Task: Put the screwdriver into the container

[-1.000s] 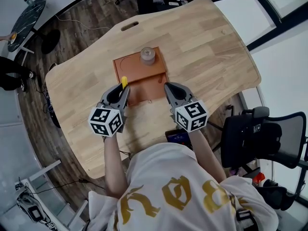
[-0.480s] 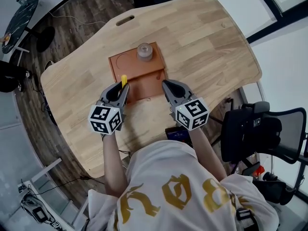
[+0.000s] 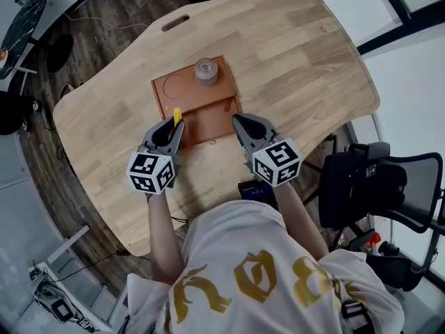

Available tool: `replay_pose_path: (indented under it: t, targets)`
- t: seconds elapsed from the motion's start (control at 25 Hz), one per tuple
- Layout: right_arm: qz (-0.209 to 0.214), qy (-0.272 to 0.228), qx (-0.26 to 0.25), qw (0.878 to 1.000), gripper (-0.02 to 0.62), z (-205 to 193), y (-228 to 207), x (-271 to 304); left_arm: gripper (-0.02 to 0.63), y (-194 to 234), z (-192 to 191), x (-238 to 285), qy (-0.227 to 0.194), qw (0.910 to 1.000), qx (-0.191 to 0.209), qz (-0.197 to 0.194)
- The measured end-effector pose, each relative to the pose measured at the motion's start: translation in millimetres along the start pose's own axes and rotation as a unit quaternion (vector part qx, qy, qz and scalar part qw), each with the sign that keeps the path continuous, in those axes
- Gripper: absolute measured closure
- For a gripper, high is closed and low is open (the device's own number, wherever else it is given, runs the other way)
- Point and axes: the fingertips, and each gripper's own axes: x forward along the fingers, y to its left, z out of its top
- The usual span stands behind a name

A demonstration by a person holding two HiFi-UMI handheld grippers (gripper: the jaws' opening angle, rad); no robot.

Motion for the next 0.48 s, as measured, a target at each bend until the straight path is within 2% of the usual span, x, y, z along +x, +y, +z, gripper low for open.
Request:
replay_pose_path:
  t: [0.48]
  targets:
    - [0.044, -0.002, 0.003, 0.999, 0.584, -4, 0, 10, 0.531, 6, -19, 22, 0.027, 0.9996, 0.01, -0.007]
